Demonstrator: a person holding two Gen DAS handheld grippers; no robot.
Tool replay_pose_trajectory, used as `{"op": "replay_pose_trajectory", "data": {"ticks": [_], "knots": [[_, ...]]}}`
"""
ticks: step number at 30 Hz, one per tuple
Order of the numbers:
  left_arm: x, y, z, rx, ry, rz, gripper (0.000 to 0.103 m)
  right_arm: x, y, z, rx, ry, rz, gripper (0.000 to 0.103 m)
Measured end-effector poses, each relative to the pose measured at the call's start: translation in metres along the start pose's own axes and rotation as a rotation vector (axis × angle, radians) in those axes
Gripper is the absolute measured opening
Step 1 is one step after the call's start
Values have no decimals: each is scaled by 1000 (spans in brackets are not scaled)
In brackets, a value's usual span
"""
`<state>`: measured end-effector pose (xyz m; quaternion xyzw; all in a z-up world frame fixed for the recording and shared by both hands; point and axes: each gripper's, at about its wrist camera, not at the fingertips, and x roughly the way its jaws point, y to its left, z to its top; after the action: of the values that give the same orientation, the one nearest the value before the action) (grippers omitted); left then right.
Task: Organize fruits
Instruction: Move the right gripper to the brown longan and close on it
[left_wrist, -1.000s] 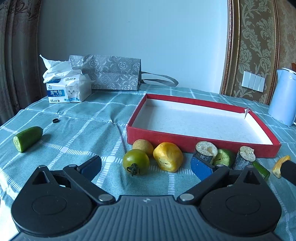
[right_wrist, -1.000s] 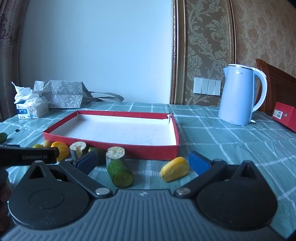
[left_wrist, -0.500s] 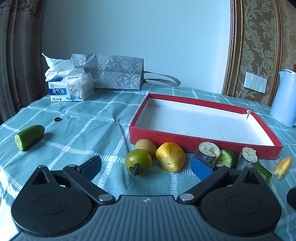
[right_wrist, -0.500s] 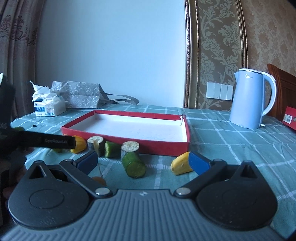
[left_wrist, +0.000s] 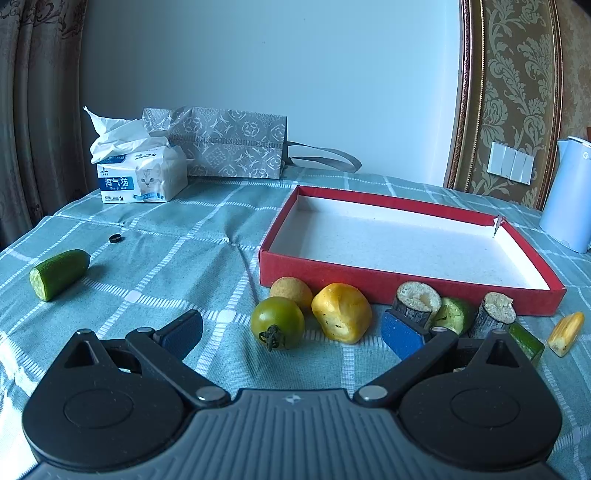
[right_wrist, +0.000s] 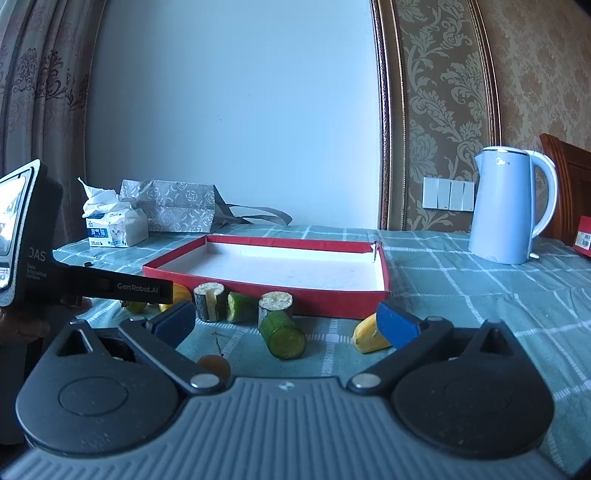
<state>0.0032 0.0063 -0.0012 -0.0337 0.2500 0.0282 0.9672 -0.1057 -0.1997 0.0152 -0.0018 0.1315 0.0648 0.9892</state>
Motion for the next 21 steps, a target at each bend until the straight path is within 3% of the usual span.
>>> {"op": "replay_pose_trajectory", "data": {"ticks": [21], "knots": [[0, 0, 0, -6, 0, 4, 103, 2, 1, 0, -14, 12, 11, 103]]}}
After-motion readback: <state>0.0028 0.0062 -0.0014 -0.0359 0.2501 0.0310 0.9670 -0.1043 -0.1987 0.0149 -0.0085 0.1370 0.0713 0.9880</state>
